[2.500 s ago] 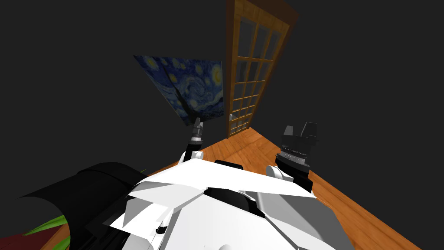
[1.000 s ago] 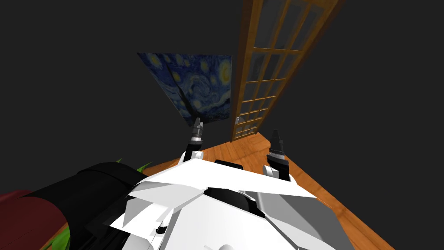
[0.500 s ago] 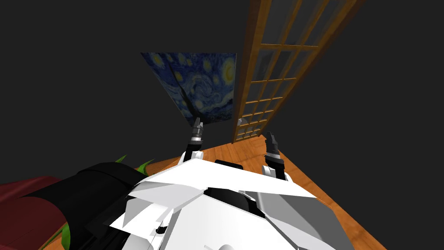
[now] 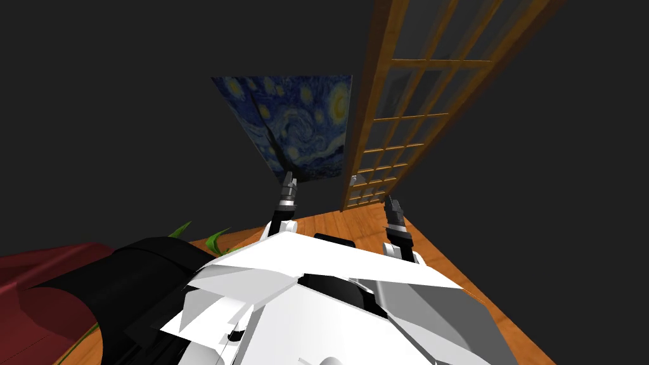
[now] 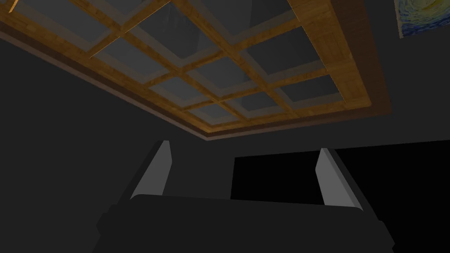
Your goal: Pull the door open
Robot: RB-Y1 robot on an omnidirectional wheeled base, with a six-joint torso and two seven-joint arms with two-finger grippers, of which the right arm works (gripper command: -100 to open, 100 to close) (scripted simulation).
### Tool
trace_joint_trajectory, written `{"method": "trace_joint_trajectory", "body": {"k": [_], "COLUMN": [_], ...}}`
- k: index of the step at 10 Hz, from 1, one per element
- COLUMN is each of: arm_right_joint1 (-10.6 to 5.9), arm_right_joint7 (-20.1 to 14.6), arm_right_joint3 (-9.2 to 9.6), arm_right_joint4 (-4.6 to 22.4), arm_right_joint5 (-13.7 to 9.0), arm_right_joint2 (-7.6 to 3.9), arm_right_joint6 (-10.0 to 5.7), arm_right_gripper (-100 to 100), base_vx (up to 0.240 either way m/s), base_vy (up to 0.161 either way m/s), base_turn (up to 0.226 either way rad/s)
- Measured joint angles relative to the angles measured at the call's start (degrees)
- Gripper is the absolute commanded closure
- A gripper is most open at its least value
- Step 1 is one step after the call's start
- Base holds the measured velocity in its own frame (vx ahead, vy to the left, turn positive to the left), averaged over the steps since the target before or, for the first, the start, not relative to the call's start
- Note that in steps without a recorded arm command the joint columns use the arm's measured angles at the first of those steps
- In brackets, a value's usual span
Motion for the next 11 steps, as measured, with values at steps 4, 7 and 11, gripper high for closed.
{"method": "trace_joint_trajectory", "body": {"k": [4, 7, 11], "arm_right_joint1": [-2.28, -3.45, -5.56], "arm_right_joint7": [4.23, 7.55, 12.91], "arm_right_joint3": [-0.77, -1.19, -1.91], "arm_right_joint4": [6.52, 10.99, 17.69], "arm_right_joint5": [1.56, 2.8, 4.8], "arm_right_joint2": [-0.79, -1.25, -1.87], "arm_right_joint6": [-1.52, -2.48, -3.96], "arm_right_gripper": [-100, -100, -100], "base_vx": [0.065, 0.062, 0.072], "base_vy": [-0.027, -0.028, -0.036], "base_turn": [0.124, 0.098, 0.112]}}
